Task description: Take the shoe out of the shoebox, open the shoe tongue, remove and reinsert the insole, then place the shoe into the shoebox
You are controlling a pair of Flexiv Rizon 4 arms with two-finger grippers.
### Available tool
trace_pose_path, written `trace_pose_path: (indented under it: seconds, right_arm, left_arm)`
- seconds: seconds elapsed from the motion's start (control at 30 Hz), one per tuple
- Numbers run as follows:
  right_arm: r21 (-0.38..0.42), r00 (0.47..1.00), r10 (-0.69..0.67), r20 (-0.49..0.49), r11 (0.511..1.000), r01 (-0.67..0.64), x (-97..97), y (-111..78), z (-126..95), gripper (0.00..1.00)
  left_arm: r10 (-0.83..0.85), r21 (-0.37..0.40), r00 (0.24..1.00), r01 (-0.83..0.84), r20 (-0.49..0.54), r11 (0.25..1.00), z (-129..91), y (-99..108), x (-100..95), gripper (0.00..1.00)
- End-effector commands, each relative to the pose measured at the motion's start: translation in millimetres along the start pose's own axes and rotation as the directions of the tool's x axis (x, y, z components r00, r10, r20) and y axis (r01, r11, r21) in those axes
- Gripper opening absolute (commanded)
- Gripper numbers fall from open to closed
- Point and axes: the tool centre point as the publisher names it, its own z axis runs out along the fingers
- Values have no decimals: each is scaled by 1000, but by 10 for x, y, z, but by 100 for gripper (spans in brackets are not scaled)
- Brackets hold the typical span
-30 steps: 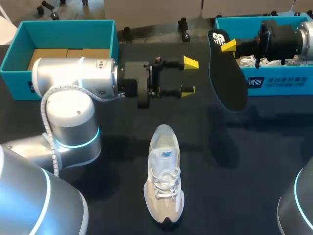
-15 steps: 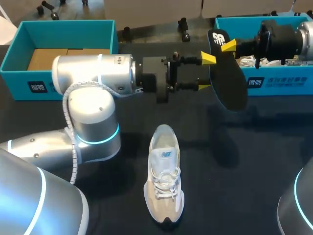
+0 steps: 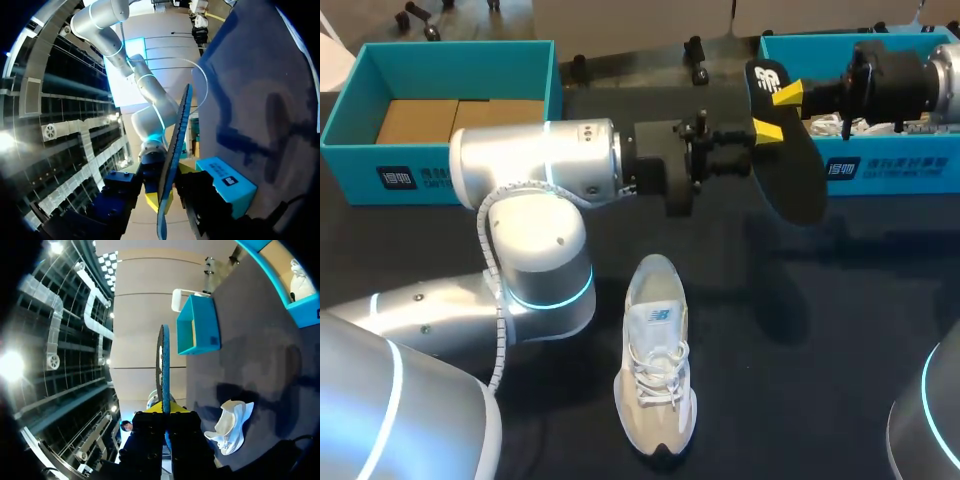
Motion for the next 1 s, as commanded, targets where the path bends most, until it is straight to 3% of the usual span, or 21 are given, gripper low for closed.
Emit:
trace_pose_path:
  seconds: [0.03, 0.43, 0.5, 0.57, 0.93, 0.97, 1.0]
  right_arm:
    - [1, 1000, 1, 2, 1000, -1, 0, 7, 9, 0]
    - [1, 1000, 1, 2, 1000, -1, 0, 7, 9, 0]
    - [1, 1000, 1, 2, 1000, -1, 0, 7, 9, 0]
    - [1, 1000, 1, 2, 1000, -1, 0, 7, 9, 0]
    - [-3, 1000, -17, -8, 1000, 17, 8, 4, 17, 0]
    - [-9, 1000, -23, -7, 1000, 23, 8, 3, 20, 24]
    - [-13, 999, -38, -9, 999, 38, 7, -4, 25, 58]
  left_arm:
    - [3, -9, 1000, -3, -3, 1000, 85, 3, -11, 37]
    - [5, -25, 1000, -5, -10, 1000, 120, 36, 11, 19]
    - [3, -28, 1000, -3, -12, 1000, 113, 47, 22, 13]
    - [3, -34, 1000, -3, -14, 999, 104, 52, 30, 0]
    - [2, -35, 1000, -3, -13, 999, 84, 67, 44, 0]
    - [2, -33, 1000, -3, -12, 999, 70, 64, 38, 0]
    - [1, -28, 1000, -1, -9, 1000, 53, 62, 33, 0]
